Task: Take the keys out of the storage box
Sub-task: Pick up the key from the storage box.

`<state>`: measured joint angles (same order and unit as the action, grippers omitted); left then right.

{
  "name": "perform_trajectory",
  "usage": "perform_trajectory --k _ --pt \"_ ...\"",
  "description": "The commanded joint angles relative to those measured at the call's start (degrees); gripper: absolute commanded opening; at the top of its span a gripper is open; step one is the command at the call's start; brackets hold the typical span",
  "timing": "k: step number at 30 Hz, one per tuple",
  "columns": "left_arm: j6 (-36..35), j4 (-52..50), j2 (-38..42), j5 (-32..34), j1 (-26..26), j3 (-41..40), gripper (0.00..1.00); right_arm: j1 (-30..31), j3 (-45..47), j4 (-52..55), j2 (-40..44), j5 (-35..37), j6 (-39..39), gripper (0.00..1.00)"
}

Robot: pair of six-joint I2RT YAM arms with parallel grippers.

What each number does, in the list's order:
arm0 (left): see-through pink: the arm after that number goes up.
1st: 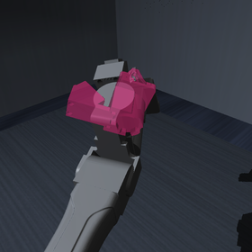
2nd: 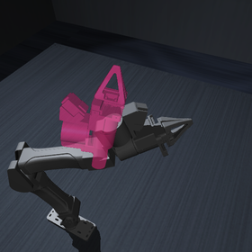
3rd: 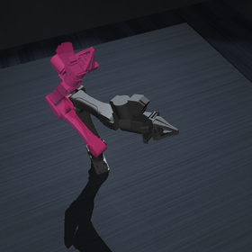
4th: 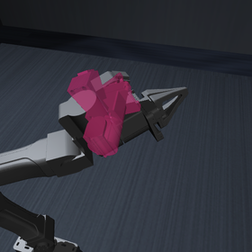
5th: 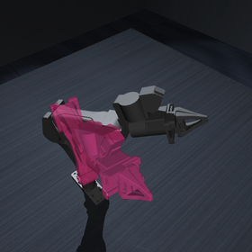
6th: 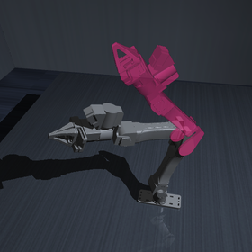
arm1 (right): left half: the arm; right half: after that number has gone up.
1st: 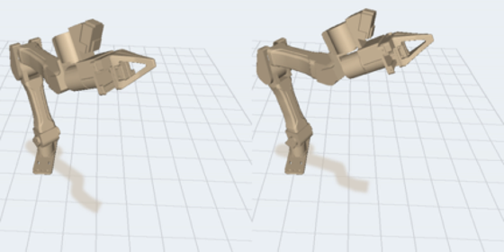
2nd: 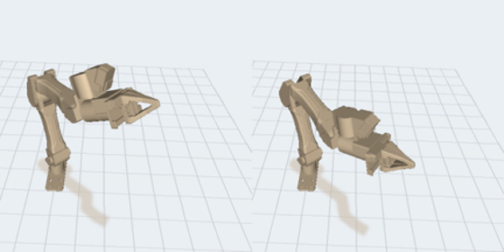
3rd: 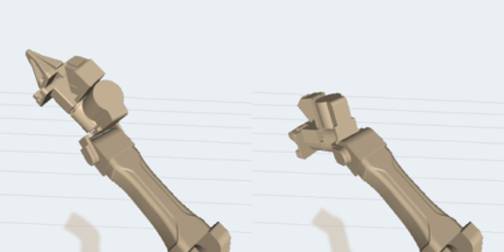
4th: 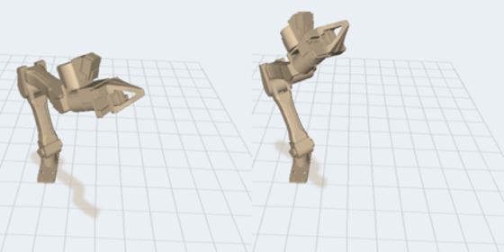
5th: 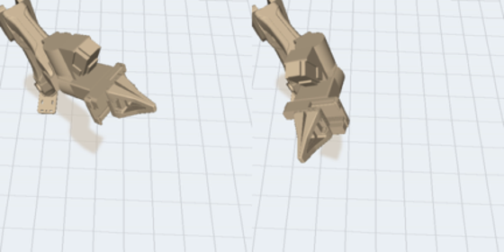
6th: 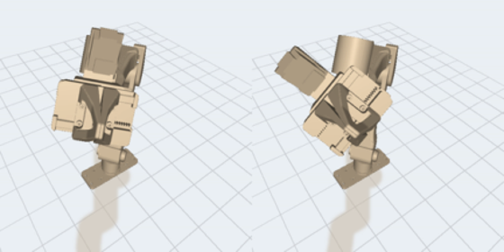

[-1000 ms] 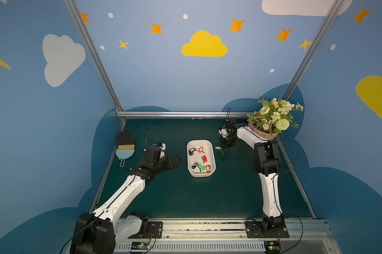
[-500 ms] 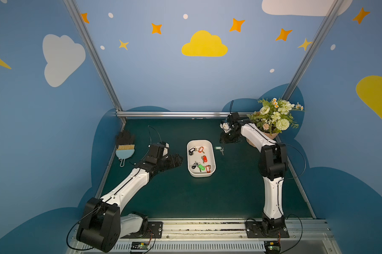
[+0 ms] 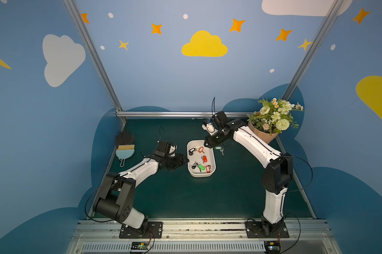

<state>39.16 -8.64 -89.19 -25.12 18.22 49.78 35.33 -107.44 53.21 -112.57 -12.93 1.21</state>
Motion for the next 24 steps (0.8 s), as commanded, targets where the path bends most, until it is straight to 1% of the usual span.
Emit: perform_trajectory --k 1,5,9,13,15,17,21,24 --pt "0.87 1.91 -2.83 -4.05 -0.22 3.46 0.67 1.84 1.09 2.87 1.54 -1.75 2.22 0.45" --pt "2.44 1.99 -6.11 -7.21 -0.92 6.12 0.60 3.63 0.31 4.11 -0.36 -2.00 4.07 0.44" --pt "2.64 -1.08 -6.59 -7.99 -2.51 8.71 0.57 5.10 -0.91 6.05 -2.73 0.08 4.59 0.43" --pt "-1.44 -9.43 -6.51 -5.76 -4.09 12.98 0.56 5.95 -3.27 7.81 -5.83 0.65 4.23 0.43" --pt "-3.06 -10.85 -7.19 -5.88 -4.60 14.05 0.56 6.39 -4.23 8.14 -7.18 0.76 3.26 0.43" --pt "-3.28 -10.93 -8.50 -7.17 -5.22 14.38 0.55 6.75 -4.83 8.38 -8.45 1.31 2.12 0.43" --pt "-2.16 -9.59 -11.72 -11.82 -5.96 14.89 0.51 7.20 -5.41 8.93 -10.98 1.75 0.53 0.42" --pt "-2.07 -8.77 -14.27 -13.76 -6.00 15.75 0.49 7.70 -5.36 9.21 -12.46 2.46 0.09 0.41"
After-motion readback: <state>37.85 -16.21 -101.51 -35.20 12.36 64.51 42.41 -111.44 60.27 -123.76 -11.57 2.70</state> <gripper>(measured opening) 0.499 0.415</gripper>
